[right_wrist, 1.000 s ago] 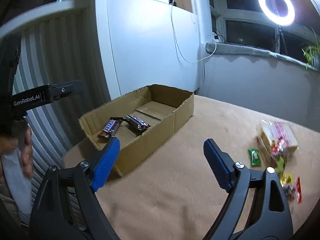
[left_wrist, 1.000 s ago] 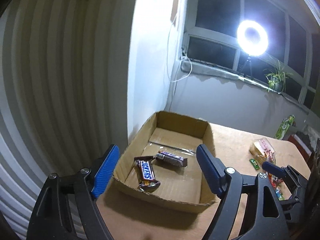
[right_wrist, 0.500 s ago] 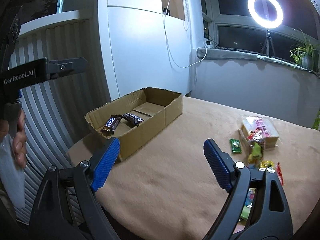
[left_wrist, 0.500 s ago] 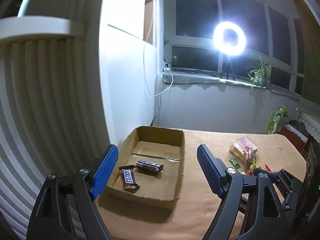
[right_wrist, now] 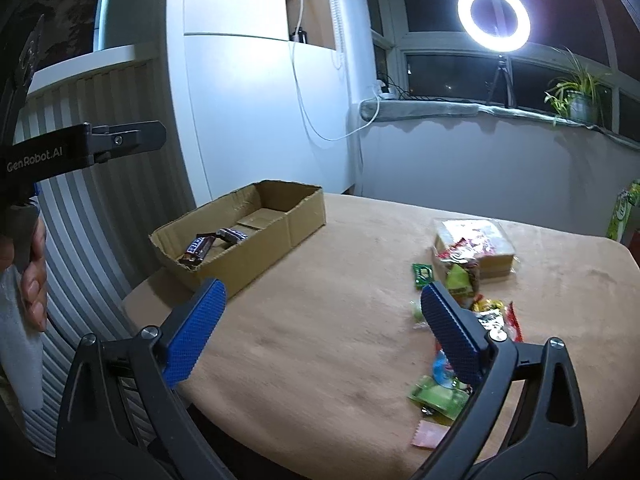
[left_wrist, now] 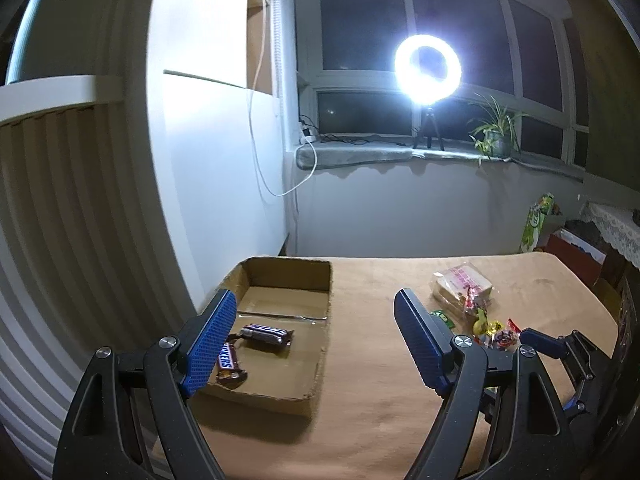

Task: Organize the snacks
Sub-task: 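Withdraw both tools from the box back toward the snack pile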

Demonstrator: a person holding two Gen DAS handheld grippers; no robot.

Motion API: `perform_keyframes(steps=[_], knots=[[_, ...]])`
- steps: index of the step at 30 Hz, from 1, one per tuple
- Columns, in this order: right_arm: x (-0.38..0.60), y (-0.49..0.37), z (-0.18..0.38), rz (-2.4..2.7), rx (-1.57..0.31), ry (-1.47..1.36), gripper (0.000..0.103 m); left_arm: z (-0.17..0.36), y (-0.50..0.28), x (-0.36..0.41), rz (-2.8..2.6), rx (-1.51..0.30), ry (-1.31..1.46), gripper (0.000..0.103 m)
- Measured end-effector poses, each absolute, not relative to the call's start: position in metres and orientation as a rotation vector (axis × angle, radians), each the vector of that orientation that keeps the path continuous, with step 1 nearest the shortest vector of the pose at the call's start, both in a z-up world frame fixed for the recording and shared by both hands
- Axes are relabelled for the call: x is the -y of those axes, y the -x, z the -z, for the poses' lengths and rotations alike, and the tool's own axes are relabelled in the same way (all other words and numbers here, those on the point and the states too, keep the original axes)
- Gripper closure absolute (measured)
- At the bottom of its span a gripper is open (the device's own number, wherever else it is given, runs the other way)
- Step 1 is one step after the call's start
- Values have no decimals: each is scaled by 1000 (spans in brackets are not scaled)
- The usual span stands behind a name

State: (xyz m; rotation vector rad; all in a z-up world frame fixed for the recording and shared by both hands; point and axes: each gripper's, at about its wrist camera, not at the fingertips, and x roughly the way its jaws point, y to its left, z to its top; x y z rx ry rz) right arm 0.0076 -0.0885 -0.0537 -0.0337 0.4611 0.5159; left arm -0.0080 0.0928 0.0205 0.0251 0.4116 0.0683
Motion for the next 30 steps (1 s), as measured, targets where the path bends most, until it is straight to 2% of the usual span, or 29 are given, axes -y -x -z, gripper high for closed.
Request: perform_keyframes(steps=[18,30], knots=[[174,-2,95,-373,-544,-17,3,15,-12,-31,56,-526,-73,22],[192,-6,136,-407,-639,42,3,80,-32,15,217,-723,-23,22]])
